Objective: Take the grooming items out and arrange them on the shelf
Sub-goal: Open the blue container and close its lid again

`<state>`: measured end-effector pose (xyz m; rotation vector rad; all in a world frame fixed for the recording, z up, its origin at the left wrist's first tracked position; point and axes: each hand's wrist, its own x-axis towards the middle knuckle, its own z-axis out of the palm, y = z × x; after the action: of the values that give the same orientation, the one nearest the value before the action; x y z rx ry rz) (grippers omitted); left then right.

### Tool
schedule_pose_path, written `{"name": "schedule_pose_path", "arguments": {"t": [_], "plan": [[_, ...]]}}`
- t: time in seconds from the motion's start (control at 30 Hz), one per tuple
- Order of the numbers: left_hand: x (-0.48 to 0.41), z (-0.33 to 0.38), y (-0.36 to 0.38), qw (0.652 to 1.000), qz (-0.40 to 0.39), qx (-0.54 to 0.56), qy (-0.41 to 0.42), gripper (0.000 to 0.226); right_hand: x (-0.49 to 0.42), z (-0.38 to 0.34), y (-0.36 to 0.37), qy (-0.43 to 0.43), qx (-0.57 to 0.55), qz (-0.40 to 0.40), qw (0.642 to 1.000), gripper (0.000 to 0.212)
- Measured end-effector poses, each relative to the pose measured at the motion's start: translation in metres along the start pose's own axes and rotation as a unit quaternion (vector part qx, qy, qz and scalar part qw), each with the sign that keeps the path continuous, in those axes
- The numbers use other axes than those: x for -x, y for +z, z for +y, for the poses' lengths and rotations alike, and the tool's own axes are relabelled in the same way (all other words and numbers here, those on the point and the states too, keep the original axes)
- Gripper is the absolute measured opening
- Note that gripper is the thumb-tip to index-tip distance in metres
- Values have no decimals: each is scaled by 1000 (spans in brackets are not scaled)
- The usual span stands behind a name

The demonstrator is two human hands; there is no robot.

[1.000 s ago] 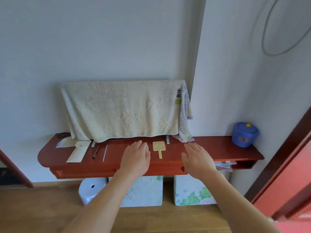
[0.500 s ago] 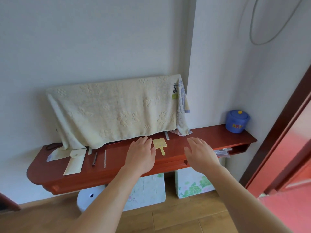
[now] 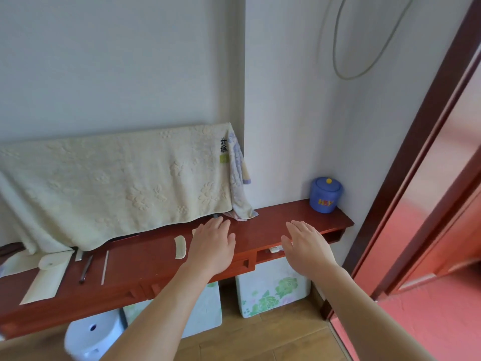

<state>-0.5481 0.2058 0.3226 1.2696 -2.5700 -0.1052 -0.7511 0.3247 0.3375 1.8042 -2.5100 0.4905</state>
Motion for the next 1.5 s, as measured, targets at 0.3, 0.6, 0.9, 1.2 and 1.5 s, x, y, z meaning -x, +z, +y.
{"name": "schedule_pose_path", "arguments": {"t": [0.3,0.6,0.9,1.2,1.5], "plan": [[-70,48,36,999,-18,22,36,42,-38,74,-3,44,3,-10,999,37],[-182,84,74,993,-49,21,105,45,-102,135,1,121,18,11,992,36],[-277,130,112,986,-66,8,150,47,-165,210,11,161,10,9,987,46],[-351,182,152,992,-64,2,111,76,-250,307,20,145,-12,-32,989,49],[-432,205,191,985,-122,43,116,41,-308,360,68,191,-24,-112,975,58]]}}
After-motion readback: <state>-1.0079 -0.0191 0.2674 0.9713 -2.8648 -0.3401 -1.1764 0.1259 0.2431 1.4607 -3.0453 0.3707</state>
